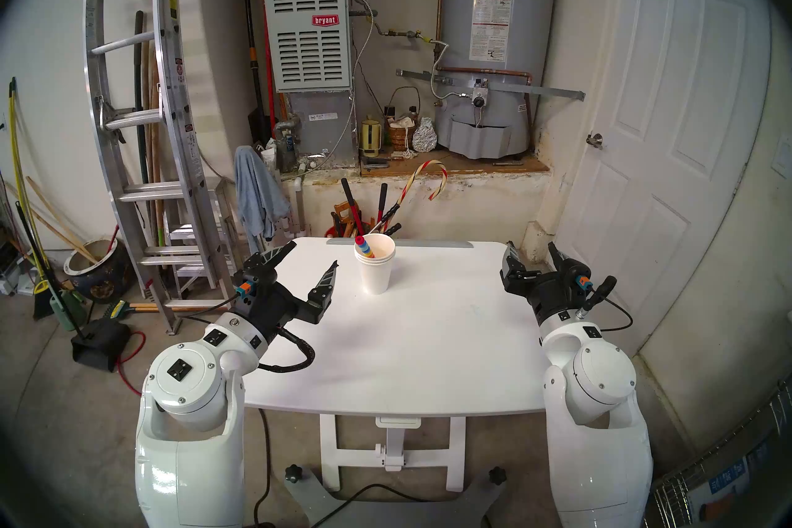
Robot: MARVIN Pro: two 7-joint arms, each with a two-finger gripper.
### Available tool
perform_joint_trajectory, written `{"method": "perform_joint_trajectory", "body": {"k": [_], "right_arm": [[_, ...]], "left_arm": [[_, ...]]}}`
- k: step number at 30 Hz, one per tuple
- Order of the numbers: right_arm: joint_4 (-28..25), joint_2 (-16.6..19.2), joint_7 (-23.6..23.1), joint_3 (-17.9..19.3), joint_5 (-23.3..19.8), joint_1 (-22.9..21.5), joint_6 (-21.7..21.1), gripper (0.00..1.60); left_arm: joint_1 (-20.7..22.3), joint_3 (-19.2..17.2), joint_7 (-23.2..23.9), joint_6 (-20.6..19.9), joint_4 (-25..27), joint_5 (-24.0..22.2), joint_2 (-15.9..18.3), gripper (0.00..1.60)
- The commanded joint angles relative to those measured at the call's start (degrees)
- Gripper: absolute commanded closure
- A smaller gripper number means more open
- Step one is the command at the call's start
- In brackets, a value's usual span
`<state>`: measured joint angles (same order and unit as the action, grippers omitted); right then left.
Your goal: Switch the marker to another color
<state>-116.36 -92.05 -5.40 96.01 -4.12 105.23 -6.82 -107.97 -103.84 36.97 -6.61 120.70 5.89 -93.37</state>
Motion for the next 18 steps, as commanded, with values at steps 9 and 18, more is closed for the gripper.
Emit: {"method": "perform_joint_trajectory", "body": {"k": [9,18], "right_arm": [[-0.9,1.2,-3.7,0.6,-1.8,3.4,2.2,0.00],[-0.5,1.0,-4.2,-0.1,-1.8,4.3,2.9,0.00]], "left_arm": [[5.5,-3.5,9.2,10.3,-9.6,-7.8,4.5,0.00],[9.8,-0.9,10.2,18.5,-17.5,-8.3,3.7,0.00]]}}
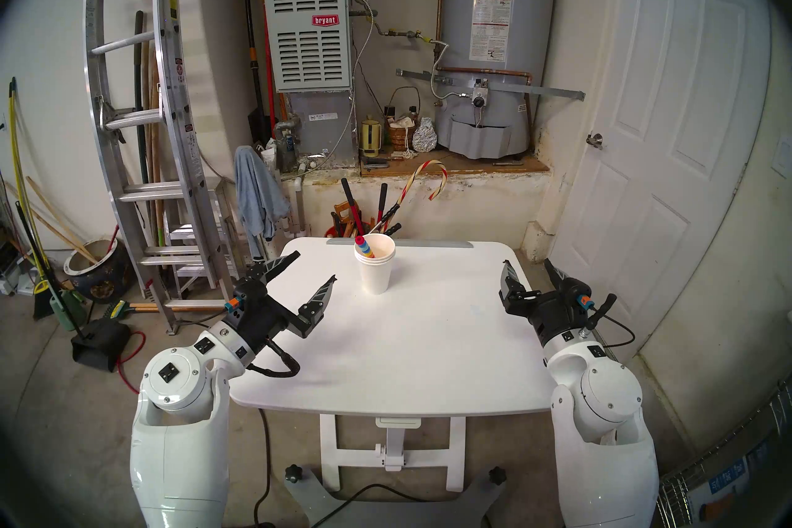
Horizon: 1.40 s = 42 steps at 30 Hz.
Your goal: Switch the marker to another color
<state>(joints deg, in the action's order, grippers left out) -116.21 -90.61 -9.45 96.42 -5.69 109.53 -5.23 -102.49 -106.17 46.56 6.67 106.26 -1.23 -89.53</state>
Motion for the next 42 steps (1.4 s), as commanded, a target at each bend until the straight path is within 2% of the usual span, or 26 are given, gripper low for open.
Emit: {"method": "perform_joint_trajectory", "body": {"k": [1,4,9,26,40,41,42], "right_arm": [[-0.6,-0.4,-0.2,-0.5,-0.3,0.1,1.4,0.00],[-0.8,-0.5,-0.2,-0.4,-0.3,0.3,1.5,0.00],[-0.4,-0.6,-0.2,-0.3,-0.5,0.3,1.6,0.00],[-0.5,-1.0,-0.3,0.7,-0.8,1.3,1.9,0.00],[-0.8,-1.4,-0.1,1.4,-0.7,2.0,2.3,0.00],[-0.8,-1.5,-0.1,1.4,-0.7,2.0,2.3,0.00],[-0.8,-1.5,-0.1,1.4,-0.7,2.0,2.2,0.00]], "left_arm": [[4.6,1.6,0.6,6.1,-3.6,-1.2,-0.2,0.00],[5.8,2.4,1.1,6.2,-4.6,-1.8,-0.4,0.00],[8.0,4.1,0.9,6.5,-6.4,-0.3,-0.4,0.00],[15.1,6.9,-0.8,3.8,-13.1,1.6,-1.2,0.00],[16.3,7.3,-0.6,3.2,-14.2,1.3,-1.2,0.00],[16.4,7.4,-0.6,3.3,-14.2,1.3,-1.2,0.01],[16.3,7.4,-0.6,3.3,-14.3,1.3,-1.1,0.14]]}}
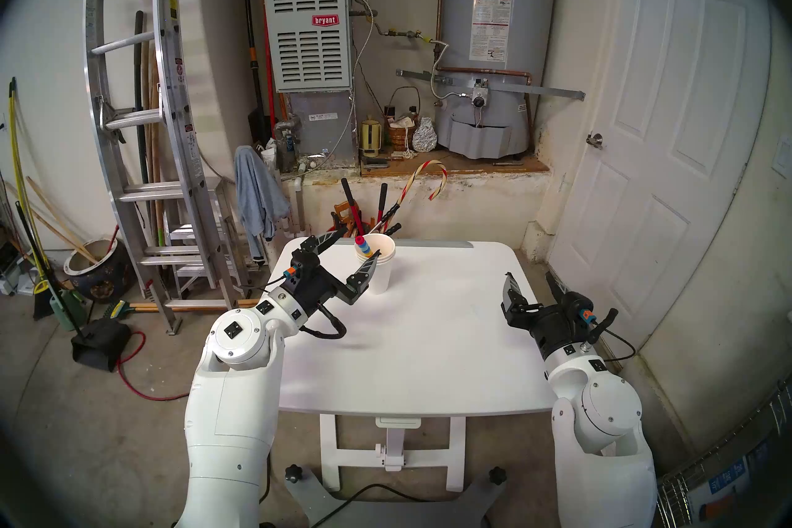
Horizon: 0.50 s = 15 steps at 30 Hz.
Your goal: Switch the marker to another color
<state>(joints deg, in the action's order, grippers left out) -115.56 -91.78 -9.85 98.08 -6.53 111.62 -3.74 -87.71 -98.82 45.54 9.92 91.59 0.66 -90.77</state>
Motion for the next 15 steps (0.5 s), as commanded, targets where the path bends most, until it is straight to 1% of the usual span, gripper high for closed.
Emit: {"method": "perform_joint_trajectory", "body": {"k": [1,2,5,8,11,12,13,14,15], "right_arm": [[-1.5,-0.4,0.3,-0.2,0.2,-0.1,0.8,0.00],[-1.5,-0.4,0.3,-0.2,0.2,-0.1,0.8,0.00],[-1.4,-0.4,0.3,-0.2,0.2,-0.1,0.9,0.00],[-1.4,-0.4,0.3,-0.1,0.2,0.0,0.9,0.00],[-1.4,-0.4,0.3,0.0,0.1,0.0,1.0,0.00],[-1.4,-0.4,0.3,0.0,0.1,0.0,1.0,0.00],[-1.4,-0.4,0.3,0.0,0.0,0.0,1.0,0.00],[-1.4,-0.4,0.3,0.0,0.0,0.0,1.0,0.00],[-1.4,-0.4,0.3,0.1,0.0,0.0,1.0,0.00]], "left_arm": [[1.5,0.1,0.4,0.1,0.4,-0.6,0.1,0.36],[1.5,0.1,0.4,0.1,0.3,-0.6,0.1,0.36],[1.3,0.2,0.5,0.1,0.4,-0.6,0.1,0.56],[1.1,0.2,0.6,0.0,0.5,-0.6,0.1,0.48],[1.0,0.1,0.7,-0.3,0.6,-0.8,0.0,0.45],[1.0,0.1,0.8,-0.3,0.5,-0.8,-0.1,0.47],[0.9,0.0,0.8,-0.3,0.5,-0.8,-0.1,0.58],[0.9,-0.1,1.0,-0.8,0.5,-1.1,-0.1,0.63],[0.8,0.0,0.9,-0.6,0.5,-0.9,-0.1,0.63]]}}
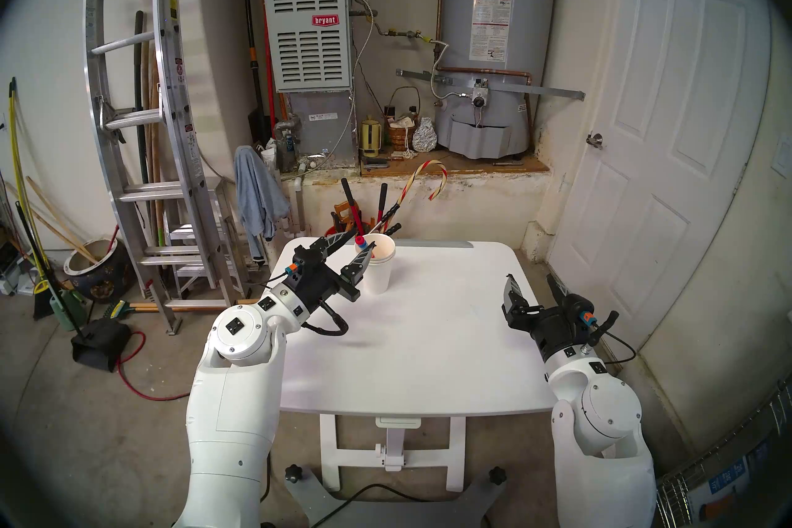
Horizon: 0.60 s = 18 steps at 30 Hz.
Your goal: Switch the marker to another color
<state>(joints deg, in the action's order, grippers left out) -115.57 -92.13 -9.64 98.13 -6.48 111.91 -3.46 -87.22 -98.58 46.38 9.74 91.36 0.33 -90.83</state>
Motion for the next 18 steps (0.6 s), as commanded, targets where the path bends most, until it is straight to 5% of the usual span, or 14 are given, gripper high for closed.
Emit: {"method": "perform_joint_trajectory", "body": {"k": [1,12,13,18], "right_arm": [[-1.4,-0.1,0.1,0.0,-0.1,-0.3,0.8,0.00],[-1.4,-0.1,-0.1,0.1,-0.1,-0.4,0.6,0.00],[-1.4,-0.1,0.0,0.1,-0.1,-0.5,0.5,0.00],[-1.3,-0.2,0.0,0.2,-0.2,-0.4,0.6,0.00]], "left_arm": [[0.3,-0.3,0.0,-0.7,0.7,-0.4,0.0,0.62],[0.8,-0.3,0.3,-0.4,-0.9,-0.3,-0.1,0.77],[1.0,-0.2,0.3,-0.3,-1.3,-0.2,-0.2,0.93],[1.6,-0.1,0.5,-0.4,-1.6,-0.6,-0.6,1.22]]}}
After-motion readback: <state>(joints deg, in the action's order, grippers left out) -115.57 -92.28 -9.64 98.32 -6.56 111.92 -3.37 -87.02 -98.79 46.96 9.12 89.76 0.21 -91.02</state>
